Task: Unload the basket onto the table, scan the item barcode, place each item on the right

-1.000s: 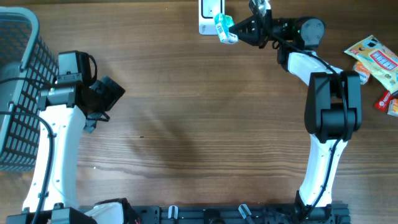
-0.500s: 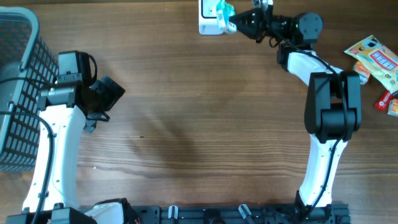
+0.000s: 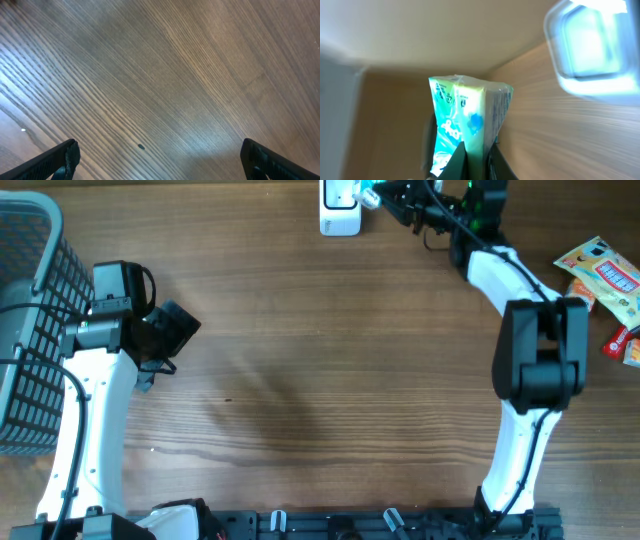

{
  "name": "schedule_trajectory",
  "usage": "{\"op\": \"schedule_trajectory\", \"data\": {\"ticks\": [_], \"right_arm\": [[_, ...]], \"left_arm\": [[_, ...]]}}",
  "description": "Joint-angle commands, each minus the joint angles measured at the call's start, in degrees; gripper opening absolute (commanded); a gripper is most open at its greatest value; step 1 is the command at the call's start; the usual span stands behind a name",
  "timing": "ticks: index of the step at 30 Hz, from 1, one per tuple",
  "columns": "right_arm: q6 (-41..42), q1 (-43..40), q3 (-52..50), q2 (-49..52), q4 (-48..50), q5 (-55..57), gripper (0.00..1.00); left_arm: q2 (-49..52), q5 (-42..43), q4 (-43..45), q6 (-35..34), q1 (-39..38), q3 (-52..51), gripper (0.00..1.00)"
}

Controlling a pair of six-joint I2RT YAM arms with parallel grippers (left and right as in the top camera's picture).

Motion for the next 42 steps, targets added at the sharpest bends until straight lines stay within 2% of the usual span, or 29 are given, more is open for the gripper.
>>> {"op": "schedule_trajectory", "data": {"ticks": [1,3,5,9,12,16,22,28,32,35,39,42], "right_arm": [[-29.1,0.7,2.1,-11.3,-21.0,24.9,0.04],[-38.2,2.0,2.1,-16.5,-30.5,36.6,0.05],[-44.0,3.2,2.1,-21.2,-37.6,44.9,0.05],[-48.5,5.0,2.1,-26.8,-48.1,52.7,0.05],[-51.6,7.2,2.1,-27.3,-55.5,60.1,0.05],[-55.9,11.3,2.0,-25.5,-59.1,69.7,0.05],[-65.2,19.6,2.0,-20.8,-50.5,85.3,0.05],[-75.4,25.2,2.0,-14.2,-32.4,95.7,0.04],[-78.3,25.7,2.0,-10.8,-20.7,95.5,0.04],[-81.5,25.6,2.0,-8.3,-10.3,90.6,0.04],[-81.2,25.6,2.0,-5.5,-3.5,90.1,0.04],[-81.3,25.6,2.0,-2.9,-2.0,87.4,0.05]], "left_arm": [[0.3,-1.0,0.2,0.9,0.1,0.9,1.0],[0.3,-1.0,0.2,0.9,0.1,0.9,1.0],[0.3,-1.0,0.6,0.9,0.1,0.9,1.0],[0.3,-1.0,1.4,0.9,0.1,0.9,1.0],[0.3,-0.9,1.6,0.9,0.1,0.9,1.0],[0.3,-0.9,1.0,0.9,0.1,0.9,1.0],[0.3,-0.9,0.8,0.9,0.1,0.9,1.0],[0.3,-1.0,0.8,0.9,0.1,0.9,1.0],[0.3,-1.7,0.8,0.9,0.1,0.9,1.0],[0.3,-2.3,0.8,0.9,0.1,0.9,1.0],[0.3,-2.3,0.8,0.9,0.1,0.9,1.0],[0.3,-2.3,0.9,0.9,0.1,0.9,1.0]]}}
